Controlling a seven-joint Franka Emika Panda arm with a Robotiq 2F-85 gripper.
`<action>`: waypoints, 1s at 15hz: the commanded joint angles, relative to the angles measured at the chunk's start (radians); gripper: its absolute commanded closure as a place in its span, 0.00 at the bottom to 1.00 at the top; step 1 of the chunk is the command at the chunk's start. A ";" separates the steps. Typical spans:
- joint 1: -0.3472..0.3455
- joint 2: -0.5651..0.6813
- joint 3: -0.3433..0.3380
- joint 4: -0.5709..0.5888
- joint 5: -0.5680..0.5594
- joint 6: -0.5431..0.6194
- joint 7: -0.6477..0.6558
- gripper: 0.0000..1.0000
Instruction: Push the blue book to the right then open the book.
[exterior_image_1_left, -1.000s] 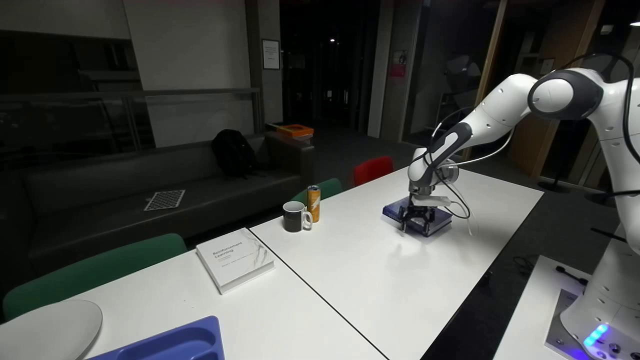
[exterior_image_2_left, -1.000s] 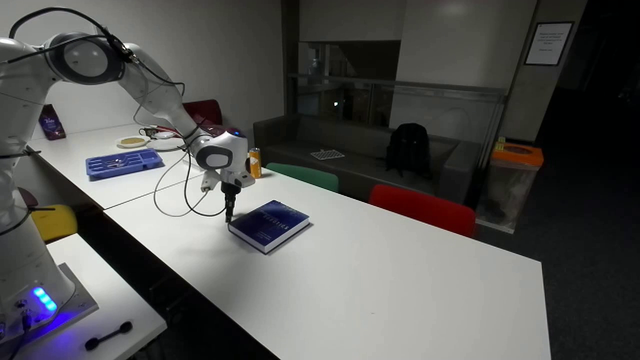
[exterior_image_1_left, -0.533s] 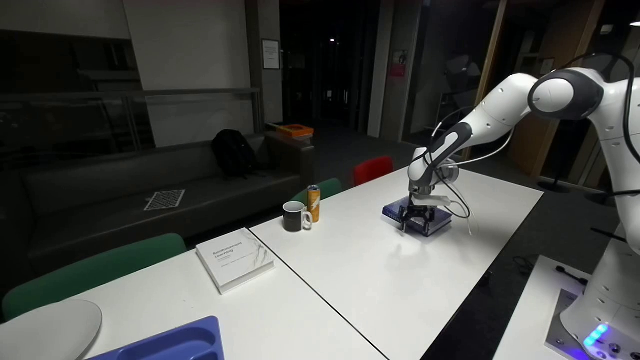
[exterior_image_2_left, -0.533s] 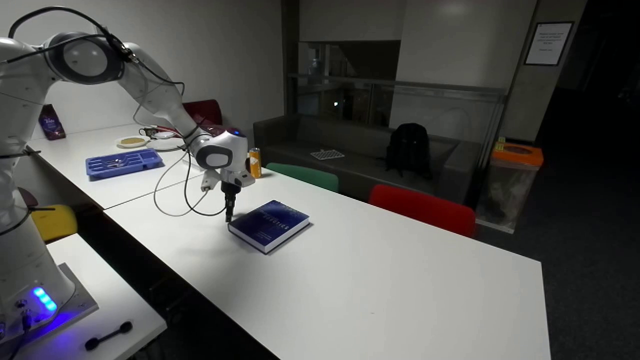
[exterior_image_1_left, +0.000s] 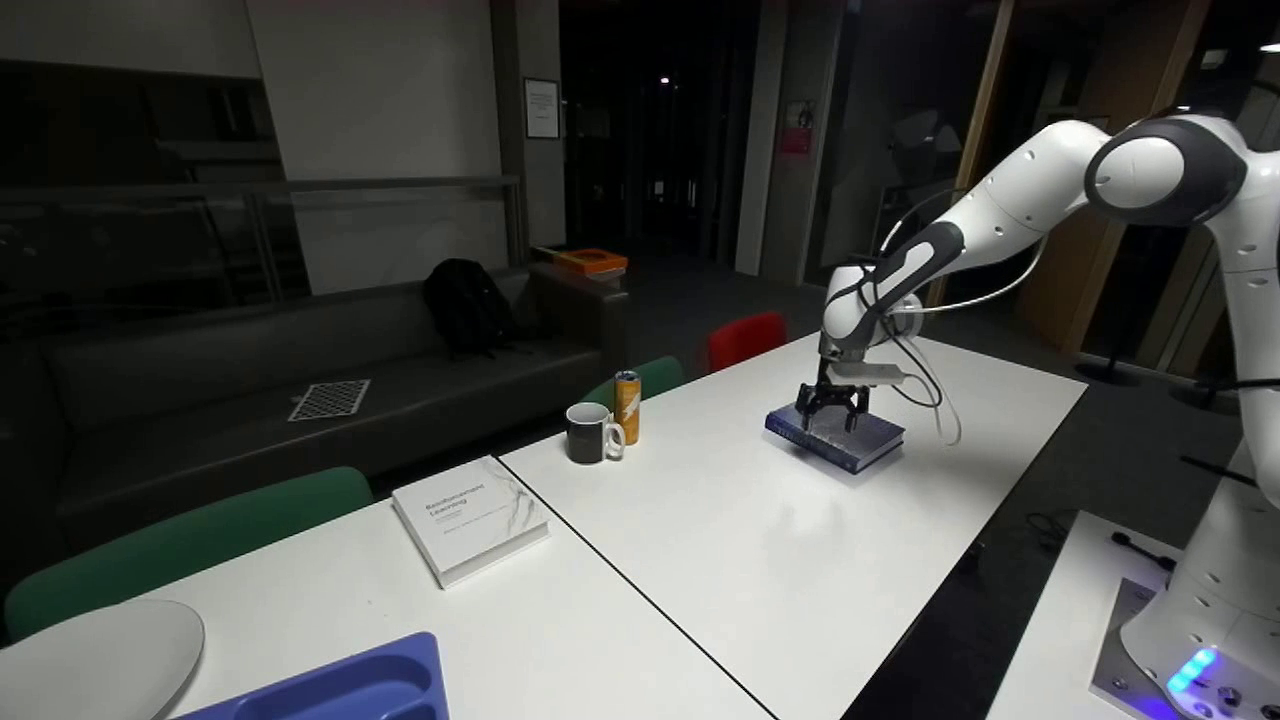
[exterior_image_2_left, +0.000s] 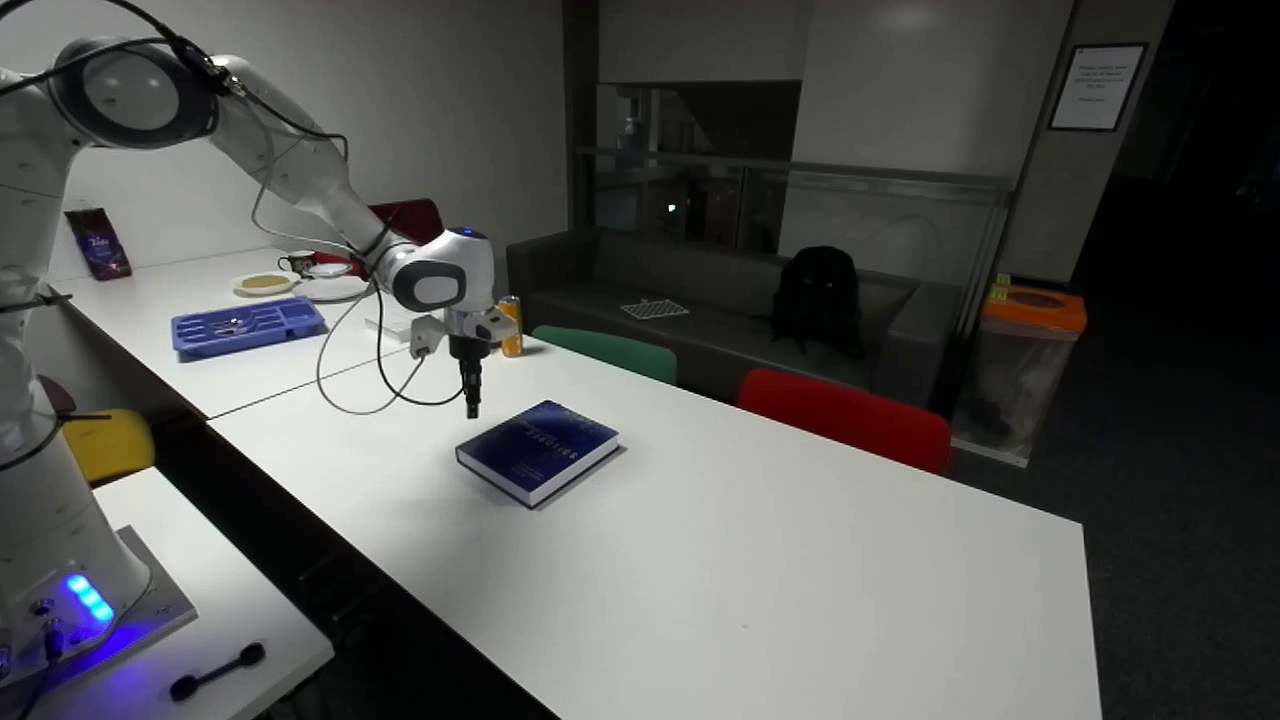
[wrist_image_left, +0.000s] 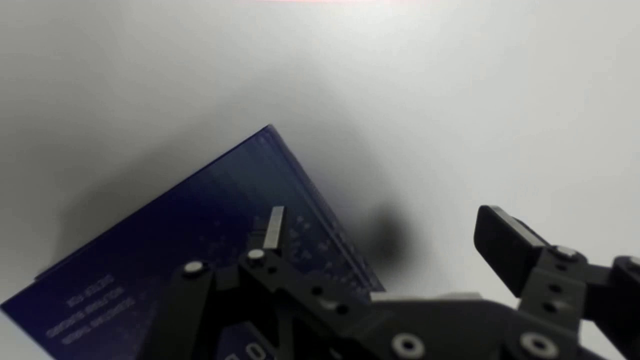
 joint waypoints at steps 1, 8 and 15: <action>0.016 -0.076 -0.057 -0.003 -0.124 -0.080 -0.003 0.00; -0.040 -0.088 -0.107 0.014 -0.327 -0.120 -0.176 0.00; -0.100 -0.107 -0.121 -0.020 -0.386 -0.047 -0.320 0.00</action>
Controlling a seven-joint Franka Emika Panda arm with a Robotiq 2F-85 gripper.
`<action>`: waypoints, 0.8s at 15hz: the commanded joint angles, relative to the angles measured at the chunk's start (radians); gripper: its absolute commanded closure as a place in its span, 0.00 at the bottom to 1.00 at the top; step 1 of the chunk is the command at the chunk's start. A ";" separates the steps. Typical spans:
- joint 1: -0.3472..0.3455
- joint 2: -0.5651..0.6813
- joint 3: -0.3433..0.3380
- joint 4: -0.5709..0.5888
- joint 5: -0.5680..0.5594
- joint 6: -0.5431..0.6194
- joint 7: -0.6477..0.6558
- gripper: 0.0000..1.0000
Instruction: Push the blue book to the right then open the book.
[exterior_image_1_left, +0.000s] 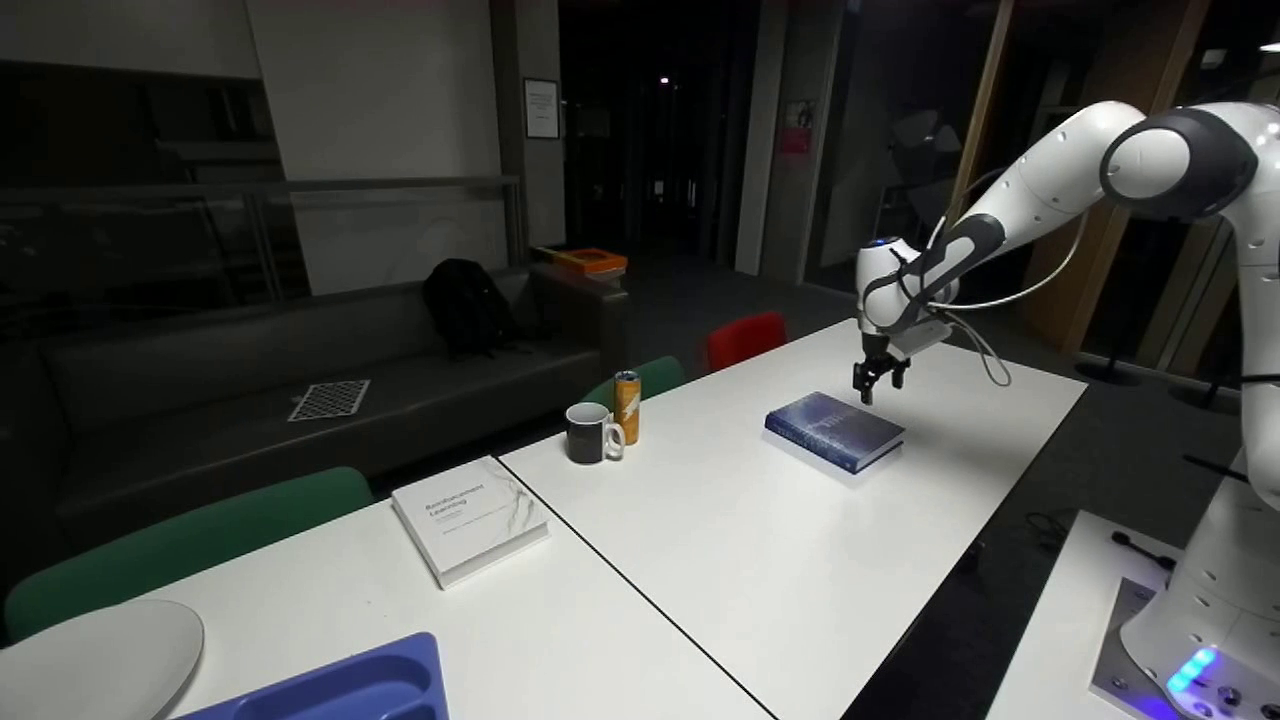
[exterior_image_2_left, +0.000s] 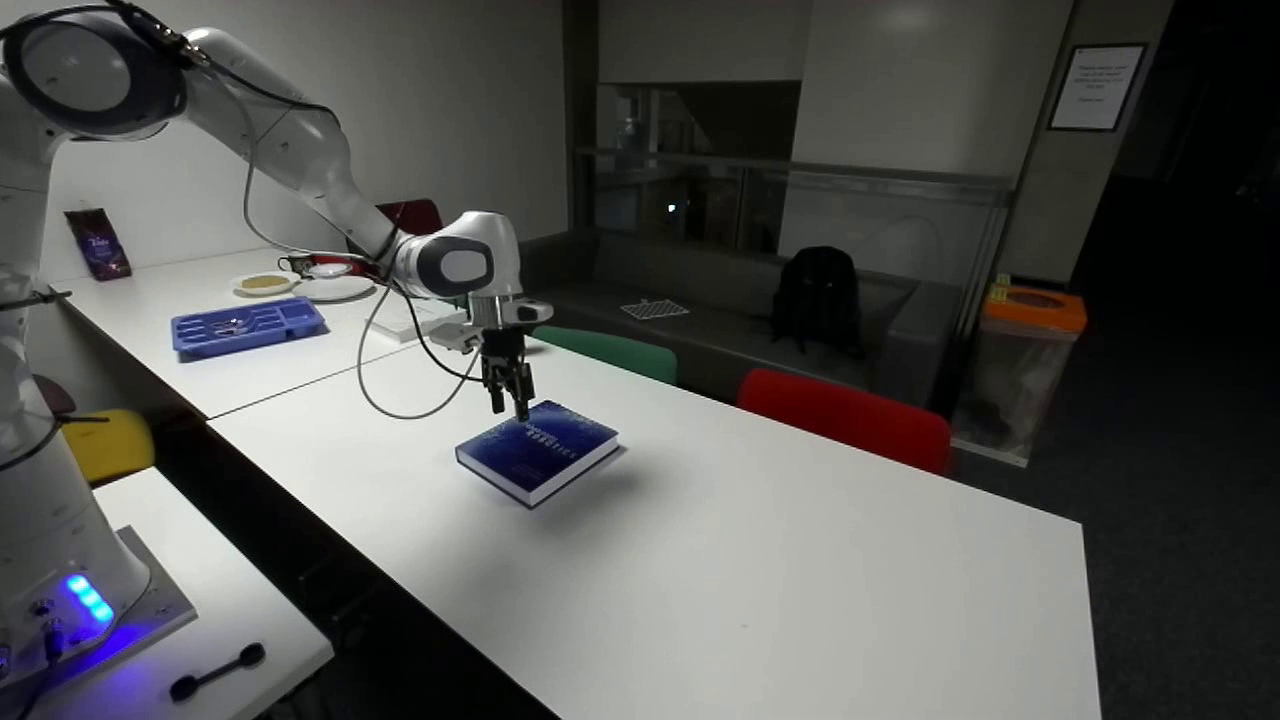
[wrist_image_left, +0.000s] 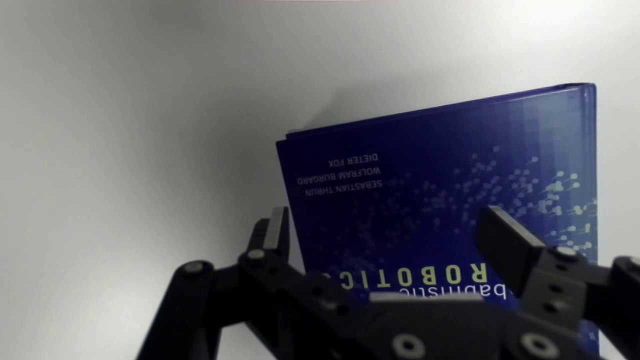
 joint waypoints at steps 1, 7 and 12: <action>-0.046 -0.054 0.010 -0.049 0.006 0.053 -0.078 0.00; -0.137 -0.057 0.051 -0.042 0.198 0.057 -0.214 0.00; -0.201 -0.053 0.075 -0.019 0.350 0.013 -0.353 0.00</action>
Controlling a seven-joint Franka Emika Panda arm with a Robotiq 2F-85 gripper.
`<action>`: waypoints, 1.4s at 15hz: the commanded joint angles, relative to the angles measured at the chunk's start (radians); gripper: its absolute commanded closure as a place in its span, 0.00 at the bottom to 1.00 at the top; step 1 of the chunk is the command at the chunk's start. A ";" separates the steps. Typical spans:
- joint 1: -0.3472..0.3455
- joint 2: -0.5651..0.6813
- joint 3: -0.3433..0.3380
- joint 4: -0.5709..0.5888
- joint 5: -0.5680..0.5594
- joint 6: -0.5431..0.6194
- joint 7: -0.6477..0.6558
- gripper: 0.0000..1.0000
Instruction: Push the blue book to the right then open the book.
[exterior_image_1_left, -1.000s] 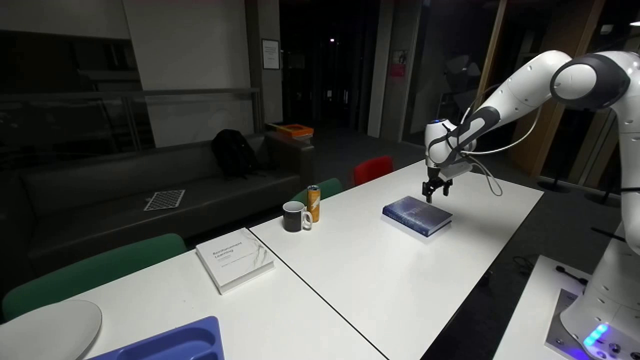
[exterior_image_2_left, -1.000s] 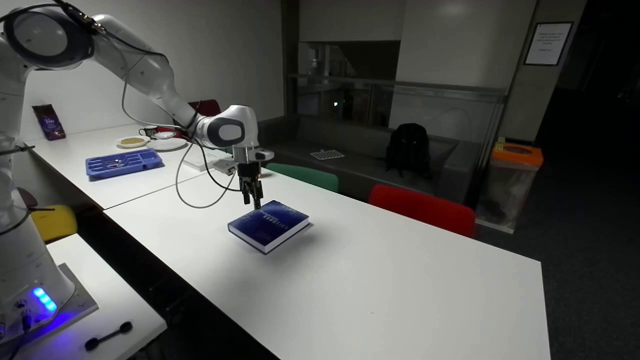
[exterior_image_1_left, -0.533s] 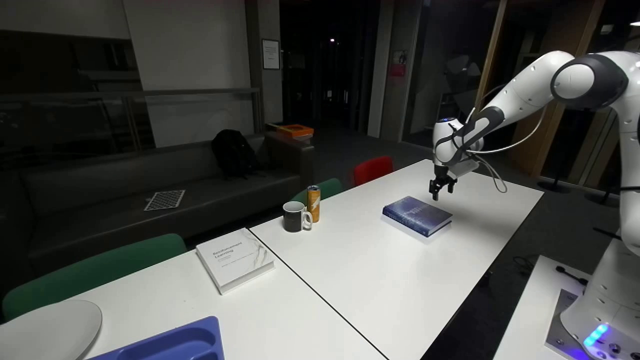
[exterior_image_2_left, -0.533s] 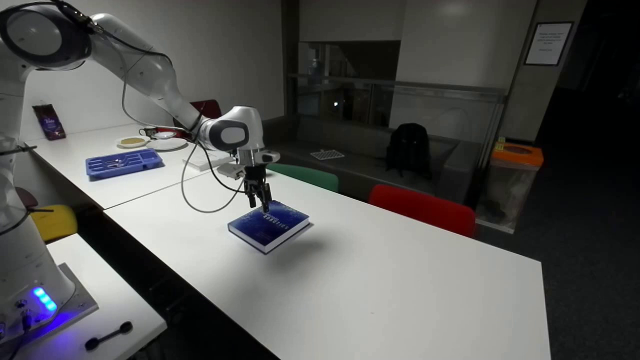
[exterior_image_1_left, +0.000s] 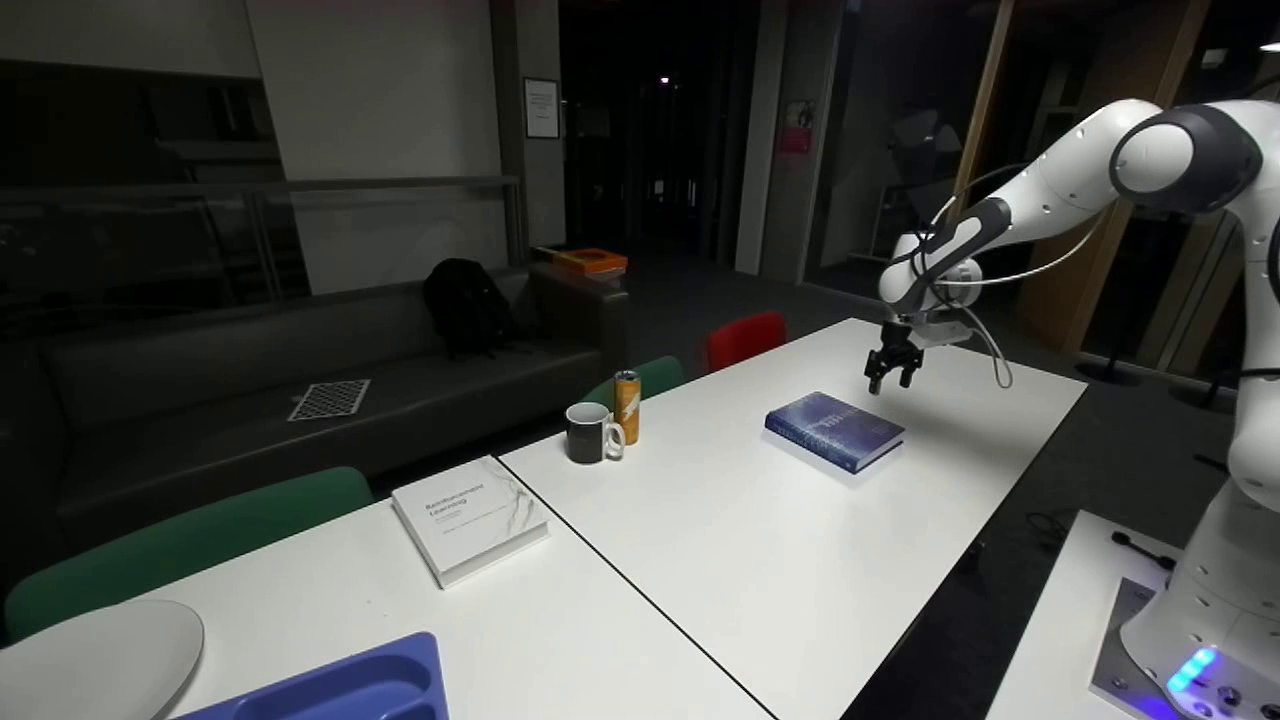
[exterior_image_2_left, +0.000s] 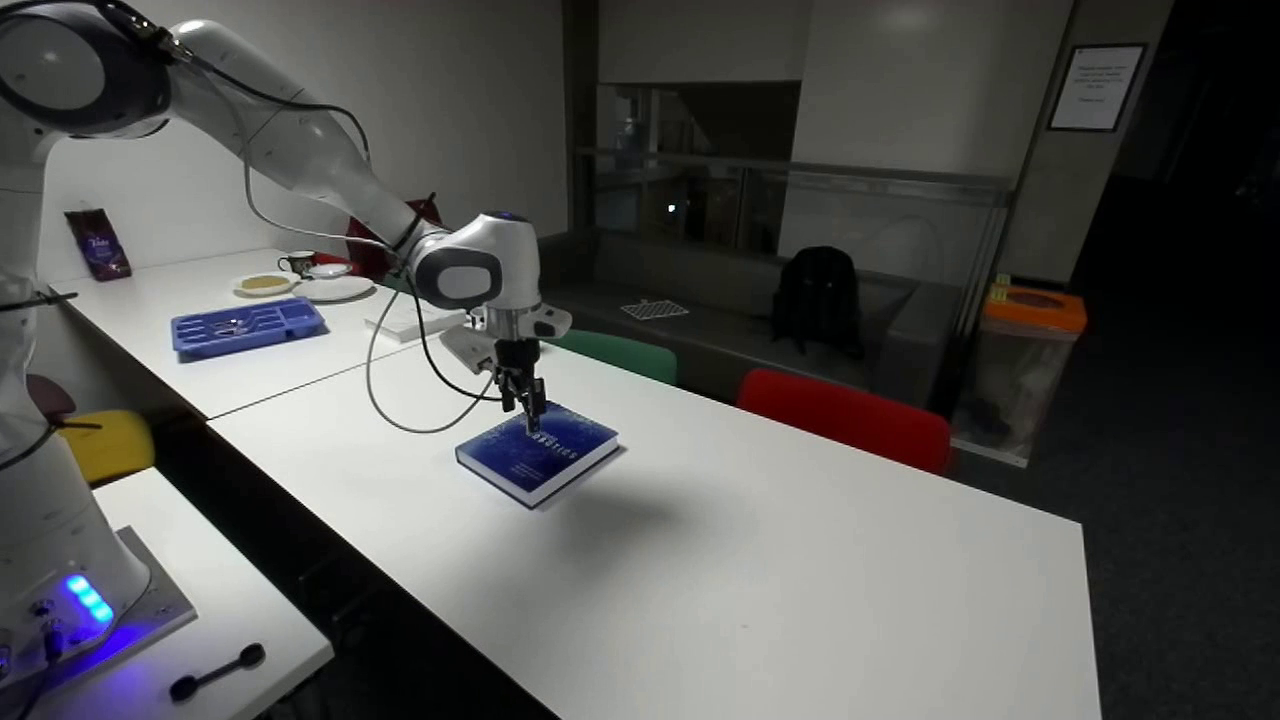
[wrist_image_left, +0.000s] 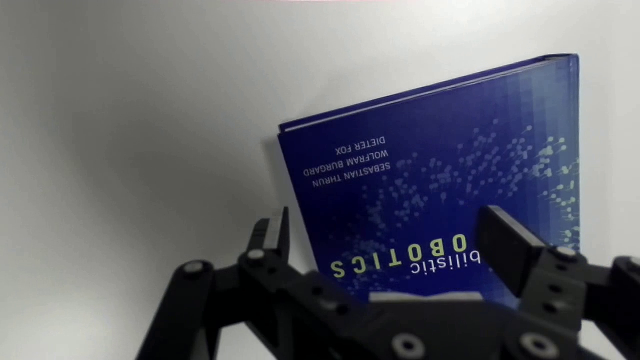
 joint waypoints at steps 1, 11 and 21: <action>-0.060 -0.032 0.033 -0.008 0.079 -0.039 -0.109 0.00; -0.052 0.001 0.021 0.004 0.003 -0.057 -0.218 0.00; -0.052 0.005 0.021 0.004 0.003 -0.057 -0.218 0.00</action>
